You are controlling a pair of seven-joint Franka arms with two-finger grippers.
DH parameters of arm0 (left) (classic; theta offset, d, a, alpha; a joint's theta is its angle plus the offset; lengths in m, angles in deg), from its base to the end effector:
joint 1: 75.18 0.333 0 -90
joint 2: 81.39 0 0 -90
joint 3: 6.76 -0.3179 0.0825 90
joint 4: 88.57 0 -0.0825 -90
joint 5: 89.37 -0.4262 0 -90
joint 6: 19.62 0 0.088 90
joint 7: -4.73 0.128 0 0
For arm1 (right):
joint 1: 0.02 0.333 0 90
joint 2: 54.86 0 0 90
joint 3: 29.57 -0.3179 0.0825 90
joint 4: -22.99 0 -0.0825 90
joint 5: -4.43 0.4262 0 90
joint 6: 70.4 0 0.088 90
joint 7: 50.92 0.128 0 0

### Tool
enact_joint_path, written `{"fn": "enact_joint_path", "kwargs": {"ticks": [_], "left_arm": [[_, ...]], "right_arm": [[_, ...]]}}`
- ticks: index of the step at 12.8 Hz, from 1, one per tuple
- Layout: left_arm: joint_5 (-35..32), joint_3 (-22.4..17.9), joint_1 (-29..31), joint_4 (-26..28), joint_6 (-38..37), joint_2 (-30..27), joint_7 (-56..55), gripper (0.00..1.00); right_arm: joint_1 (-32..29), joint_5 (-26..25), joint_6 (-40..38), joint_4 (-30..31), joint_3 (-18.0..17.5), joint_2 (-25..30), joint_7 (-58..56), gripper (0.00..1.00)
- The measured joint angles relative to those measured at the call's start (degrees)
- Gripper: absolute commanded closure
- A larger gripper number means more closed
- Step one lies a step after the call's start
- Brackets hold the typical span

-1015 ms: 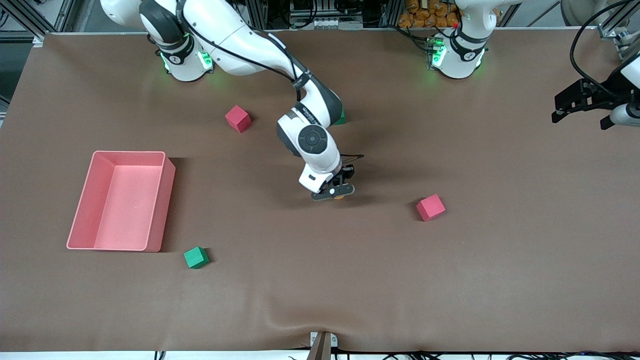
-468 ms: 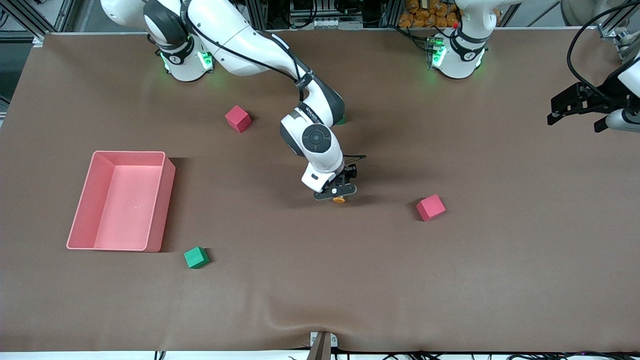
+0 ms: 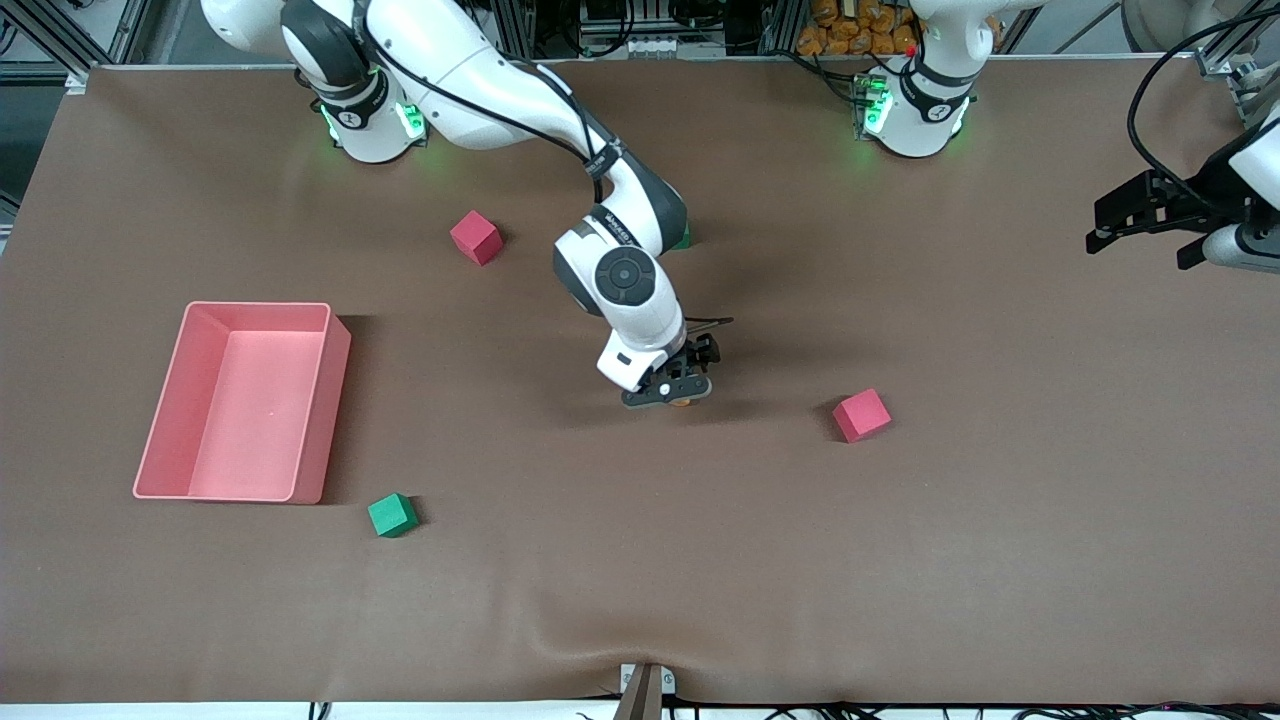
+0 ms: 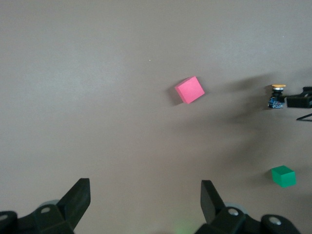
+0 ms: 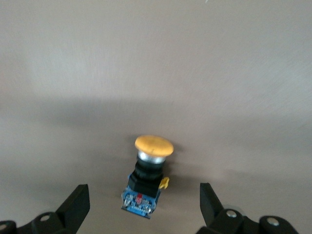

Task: Place and upright button with both arms
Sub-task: 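Set the button down with the right gripper while the left gripper approaches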

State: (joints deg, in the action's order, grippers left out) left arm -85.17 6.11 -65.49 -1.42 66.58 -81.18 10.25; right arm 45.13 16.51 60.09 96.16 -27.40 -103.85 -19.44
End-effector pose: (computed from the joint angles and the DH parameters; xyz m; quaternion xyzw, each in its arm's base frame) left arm 0.5895 -0.0423 0.6233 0.9962 -0.0779 -0.0093 0.0372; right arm 0.5783 0.5599 0.2093 -0.9938 -0.0450 -0.0150 0.1007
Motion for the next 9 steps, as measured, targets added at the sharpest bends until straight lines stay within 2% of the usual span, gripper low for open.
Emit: {"fn": "enact_joint_path", "kwargs": {"ticks": [2,7,9], "left_arm": [[0.50,0.62,-2.33,0.01,0.00,0.93,-4.25,0.00],[-0.95,1.51,-10.75,-1.74,0.92,7.52,-11.96,0.00],[-2.46,1.58,-14.89,-3.10,1.06,10.59,-16.36,0.00]], "right_arm": [[-3.83,-0.08,-6.79,1.01,0.65,4.71,-0.45,0.00],[-17.94,-0.12,-12.50,16.69,1.37,24.10,-14.72,0.00],[-22.85,-0.15,-17.29,19.35,1.41,29.45,-17.11,0.00]]}}
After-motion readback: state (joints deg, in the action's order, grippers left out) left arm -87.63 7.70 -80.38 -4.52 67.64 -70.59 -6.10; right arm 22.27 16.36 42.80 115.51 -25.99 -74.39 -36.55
